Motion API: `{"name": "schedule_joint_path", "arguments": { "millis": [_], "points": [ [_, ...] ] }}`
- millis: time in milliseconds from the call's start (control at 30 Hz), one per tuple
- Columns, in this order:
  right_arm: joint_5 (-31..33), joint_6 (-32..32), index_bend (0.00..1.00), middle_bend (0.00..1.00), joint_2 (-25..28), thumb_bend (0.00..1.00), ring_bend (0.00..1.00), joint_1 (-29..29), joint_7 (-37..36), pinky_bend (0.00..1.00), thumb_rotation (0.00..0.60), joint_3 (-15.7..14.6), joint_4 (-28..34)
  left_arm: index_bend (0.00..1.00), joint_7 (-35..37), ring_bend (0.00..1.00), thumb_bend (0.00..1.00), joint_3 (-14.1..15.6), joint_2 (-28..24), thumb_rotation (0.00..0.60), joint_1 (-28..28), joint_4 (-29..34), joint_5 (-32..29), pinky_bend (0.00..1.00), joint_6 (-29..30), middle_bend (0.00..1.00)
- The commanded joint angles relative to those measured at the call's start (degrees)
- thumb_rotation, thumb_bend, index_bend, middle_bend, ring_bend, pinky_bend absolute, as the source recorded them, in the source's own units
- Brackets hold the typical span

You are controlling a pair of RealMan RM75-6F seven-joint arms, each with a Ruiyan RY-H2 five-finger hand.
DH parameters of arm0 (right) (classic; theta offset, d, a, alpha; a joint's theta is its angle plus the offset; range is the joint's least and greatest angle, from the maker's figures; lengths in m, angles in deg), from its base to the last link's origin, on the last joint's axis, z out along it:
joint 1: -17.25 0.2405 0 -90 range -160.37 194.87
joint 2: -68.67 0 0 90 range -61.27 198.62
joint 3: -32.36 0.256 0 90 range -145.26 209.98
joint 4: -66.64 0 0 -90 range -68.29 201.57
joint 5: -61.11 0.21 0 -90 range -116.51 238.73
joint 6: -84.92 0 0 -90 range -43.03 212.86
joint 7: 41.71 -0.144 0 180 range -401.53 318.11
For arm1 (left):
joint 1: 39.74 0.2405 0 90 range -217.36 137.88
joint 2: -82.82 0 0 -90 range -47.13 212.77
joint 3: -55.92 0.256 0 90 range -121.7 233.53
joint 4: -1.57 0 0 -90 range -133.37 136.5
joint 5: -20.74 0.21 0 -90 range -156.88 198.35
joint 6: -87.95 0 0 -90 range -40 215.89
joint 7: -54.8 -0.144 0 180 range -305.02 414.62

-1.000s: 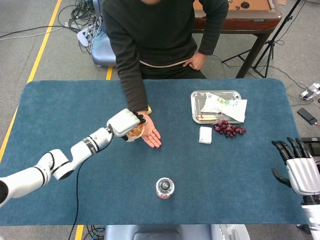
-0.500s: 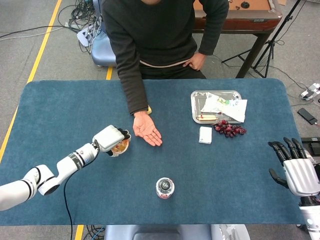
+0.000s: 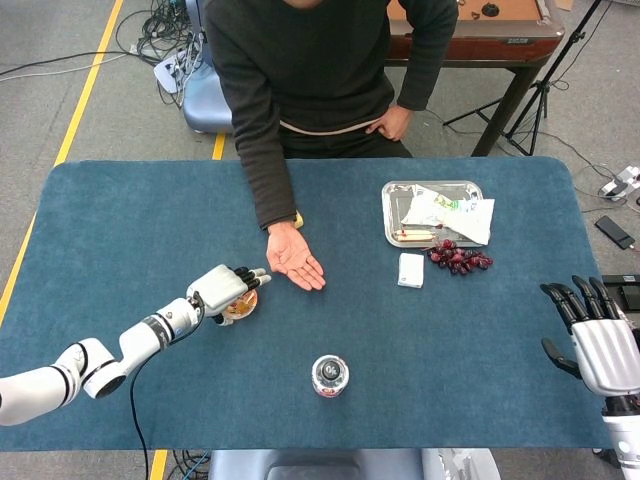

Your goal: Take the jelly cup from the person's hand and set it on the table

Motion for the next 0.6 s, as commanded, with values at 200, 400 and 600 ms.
{"name": "schedule_joint_path", "arguments": {
  "millis": [200, 400, 600],
  "points": [
    [-0.2, -0.5, 0.15, 0.18, 0.2, 0.26, 0.05, 0.7, 0.2, 0.07, 0.6, 0.4, 0.3, 0.0, -4.7, 0.09, 0.19, -4.0, -6.2, 0.6, 3.7, 8.6, -7.0, 0.27, 4.8, 0.01],
    [1.1, -1.7, 0.15, 0.18, 0.7, 0.26, 0.05, 0.9, 0.8, 0.06, 0.6, 0.5, 0.9, 0.0, -8.1, 0.09, 0.19, -7.0, -10.4, 0.6, 10.6, 15.5, -16.3, 0.24, 14.1, 0.01],
    [-0.1, -1.4, 0.2, 0.19, 0.5, 0.26, 0.05, 1.2, -0.1, 0.09, 0.6, 0.3, -0.1, 0.02, -9.5, 0.09, 0.19, -7.9, -10.3, 0.6, 19.1, 17.7, -23.4, 0.24, 25.0, 0.01]
  ]
}}
